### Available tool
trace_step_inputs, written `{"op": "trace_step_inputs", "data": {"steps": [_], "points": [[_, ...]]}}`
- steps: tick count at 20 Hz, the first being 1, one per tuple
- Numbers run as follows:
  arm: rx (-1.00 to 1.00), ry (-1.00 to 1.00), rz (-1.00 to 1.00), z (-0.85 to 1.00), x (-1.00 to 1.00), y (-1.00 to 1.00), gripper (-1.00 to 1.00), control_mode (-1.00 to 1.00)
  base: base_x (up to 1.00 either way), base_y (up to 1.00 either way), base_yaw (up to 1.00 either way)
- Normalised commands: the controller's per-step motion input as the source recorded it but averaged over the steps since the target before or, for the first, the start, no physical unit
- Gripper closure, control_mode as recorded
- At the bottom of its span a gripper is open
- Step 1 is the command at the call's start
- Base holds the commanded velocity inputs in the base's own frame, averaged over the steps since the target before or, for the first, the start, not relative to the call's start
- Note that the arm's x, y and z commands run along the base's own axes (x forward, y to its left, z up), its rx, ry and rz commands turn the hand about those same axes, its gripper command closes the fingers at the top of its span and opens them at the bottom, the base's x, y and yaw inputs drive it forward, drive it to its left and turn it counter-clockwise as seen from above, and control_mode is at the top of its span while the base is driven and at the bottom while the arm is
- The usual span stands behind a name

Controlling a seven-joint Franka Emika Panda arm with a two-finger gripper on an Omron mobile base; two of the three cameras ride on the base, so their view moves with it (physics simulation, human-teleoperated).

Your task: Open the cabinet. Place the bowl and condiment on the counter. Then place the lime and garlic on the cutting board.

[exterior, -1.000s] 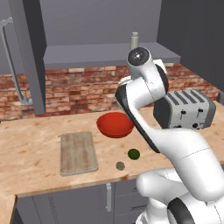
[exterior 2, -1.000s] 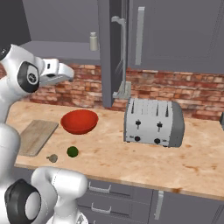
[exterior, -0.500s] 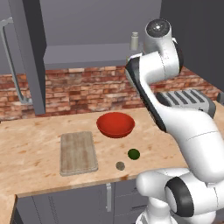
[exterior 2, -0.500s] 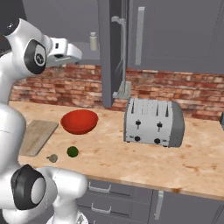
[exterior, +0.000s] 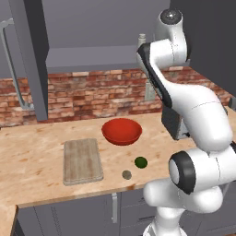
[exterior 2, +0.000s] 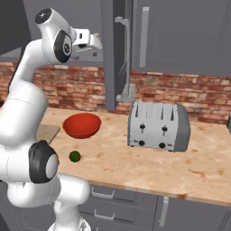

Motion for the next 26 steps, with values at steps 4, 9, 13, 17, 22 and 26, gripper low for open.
{"op": "trace_step_inputs", "data": {"steps": [4, 9, 13, 17, 22, 26], "points": [[0.01, -0.15, 0.20, 0.00, 0.88, 0.00, -1.00, -1.00, 0.00, 0.00, 0.00], [0.00, -0.12, 0.07, 0.02, 0.47, 0.00, -1.00, -1.00, 0.00, 0.00, 0.00], [0.00, -0.02, 0.01, 0.13, 0.36, 0.03, -1.00, -1.00, 0.00, 0.00, 0.00], [0.00, 0.00, 0.00, 0.09, 0.40, 0.00, -1.00, -1.00, 0.00, 0.00, 0.00], [0.03, 0.00, 0.01, 0.12, 0.48, 0.07, -1.00, -1.00, 0.00, 0.00, 0.00], [0.09, 0.00, 0.01, 0.00, 0.42, 0.08, -1.00, -1.00, 0.00, 0.00, 0.00]]}}
